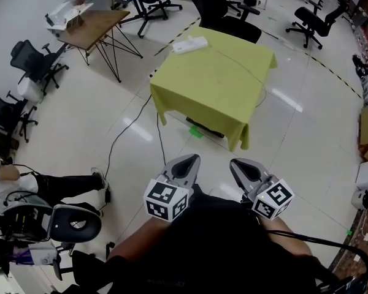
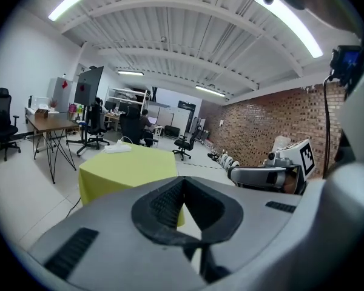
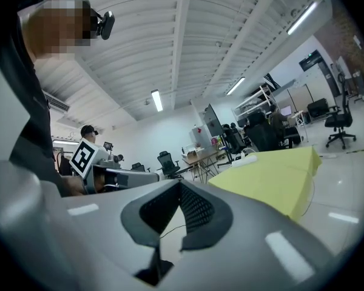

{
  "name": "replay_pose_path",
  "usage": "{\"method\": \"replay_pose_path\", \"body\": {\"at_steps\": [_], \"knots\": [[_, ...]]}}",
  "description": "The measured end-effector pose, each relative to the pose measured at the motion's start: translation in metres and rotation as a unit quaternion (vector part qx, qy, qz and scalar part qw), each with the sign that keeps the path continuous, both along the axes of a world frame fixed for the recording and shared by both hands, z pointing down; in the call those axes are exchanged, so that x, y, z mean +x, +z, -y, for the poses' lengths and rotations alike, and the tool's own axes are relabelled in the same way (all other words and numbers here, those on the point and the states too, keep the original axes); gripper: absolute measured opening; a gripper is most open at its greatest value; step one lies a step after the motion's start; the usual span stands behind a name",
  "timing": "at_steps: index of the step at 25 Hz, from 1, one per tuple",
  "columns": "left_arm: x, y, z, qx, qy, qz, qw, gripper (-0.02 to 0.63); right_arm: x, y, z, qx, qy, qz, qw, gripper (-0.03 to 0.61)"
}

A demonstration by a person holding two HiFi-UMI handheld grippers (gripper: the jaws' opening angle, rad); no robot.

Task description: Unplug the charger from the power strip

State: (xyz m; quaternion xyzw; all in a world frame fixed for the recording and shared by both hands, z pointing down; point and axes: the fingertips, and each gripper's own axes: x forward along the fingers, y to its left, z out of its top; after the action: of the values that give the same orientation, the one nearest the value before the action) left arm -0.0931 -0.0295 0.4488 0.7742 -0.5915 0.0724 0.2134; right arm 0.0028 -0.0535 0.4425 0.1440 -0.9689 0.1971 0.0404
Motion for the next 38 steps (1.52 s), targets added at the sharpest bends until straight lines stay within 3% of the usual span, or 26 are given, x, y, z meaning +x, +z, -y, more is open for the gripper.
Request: {"method": "replay_pose_path", "body": {"at_steps": [10, 16, 28, 38], "knots": [[0.006, 0.008, 0.02, -0.011, 0.007, 0.003, 0.9999, 0.006, 0.004, 0.014, 0.017, -0.018, 0.002, -0.003, 1.0, 0.003], [-0.021, 0.009, 0.043, -0.008, 0.002, -0.005, 0.9999, 0.006, -0.02, 0.017, 0.041, -0.023, 0.006, -0.015, 1.0, 0.002], [-0.151, -0.002, 0.127, 0.009, -0.009, -0.02, 0.9997, 0.006, -0.137, 0.006, 0.125, -0.015, 0.017, -0.037, 0.999, 0.003], [-0.253, -0.004, 0.175, 0.021, 0.007, -0.031, 0.9993, 0.006, -0.231, -0.002, 0.17, -0.003, 0.044, -0.051, 0.998, 0.003]]}}
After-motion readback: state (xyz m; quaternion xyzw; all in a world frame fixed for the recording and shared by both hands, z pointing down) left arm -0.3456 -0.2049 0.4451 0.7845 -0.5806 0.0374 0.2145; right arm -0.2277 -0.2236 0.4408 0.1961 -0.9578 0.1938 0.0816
